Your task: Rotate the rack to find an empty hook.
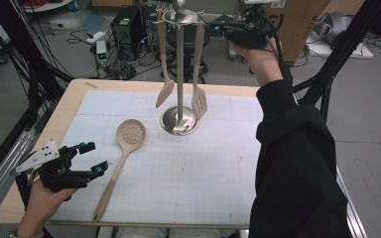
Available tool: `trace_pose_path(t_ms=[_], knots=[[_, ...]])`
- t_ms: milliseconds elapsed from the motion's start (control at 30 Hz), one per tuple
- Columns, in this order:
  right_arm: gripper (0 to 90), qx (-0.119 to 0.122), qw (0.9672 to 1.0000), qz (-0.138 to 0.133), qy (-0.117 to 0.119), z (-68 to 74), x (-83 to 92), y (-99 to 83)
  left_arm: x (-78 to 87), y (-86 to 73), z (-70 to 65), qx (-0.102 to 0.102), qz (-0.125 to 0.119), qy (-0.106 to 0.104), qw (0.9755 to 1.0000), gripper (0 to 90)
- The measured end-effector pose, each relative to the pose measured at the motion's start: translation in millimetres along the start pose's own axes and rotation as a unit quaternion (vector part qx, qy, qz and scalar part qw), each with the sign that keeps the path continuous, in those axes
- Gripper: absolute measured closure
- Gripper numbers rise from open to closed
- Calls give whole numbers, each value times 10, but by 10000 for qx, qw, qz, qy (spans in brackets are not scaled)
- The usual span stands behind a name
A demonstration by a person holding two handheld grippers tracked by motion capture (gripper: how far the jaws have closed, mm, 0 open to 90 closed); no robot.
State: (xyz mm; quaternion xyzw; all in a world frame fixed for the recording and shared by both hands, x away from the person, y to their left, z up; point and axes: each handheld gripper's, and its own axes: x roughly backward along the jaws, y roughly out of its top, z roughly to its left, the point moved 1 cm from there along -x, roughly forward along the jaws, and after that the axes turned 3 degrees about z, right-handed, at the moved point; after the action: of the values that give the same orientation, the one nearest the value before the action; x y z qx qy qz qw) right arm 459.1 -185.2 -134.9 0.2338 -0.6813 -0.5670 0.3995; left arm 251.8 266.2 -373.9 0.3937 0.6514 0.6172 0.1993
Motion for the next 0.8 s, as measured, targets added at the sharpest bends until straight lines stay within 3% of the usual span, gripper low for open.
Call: trace_pose_path(t_ms=[800], knots=[[900, 94, 9999, 22, -55, 35, -105, 40, 33, 7, 7, -14, -15, 33, 10000, 150]])
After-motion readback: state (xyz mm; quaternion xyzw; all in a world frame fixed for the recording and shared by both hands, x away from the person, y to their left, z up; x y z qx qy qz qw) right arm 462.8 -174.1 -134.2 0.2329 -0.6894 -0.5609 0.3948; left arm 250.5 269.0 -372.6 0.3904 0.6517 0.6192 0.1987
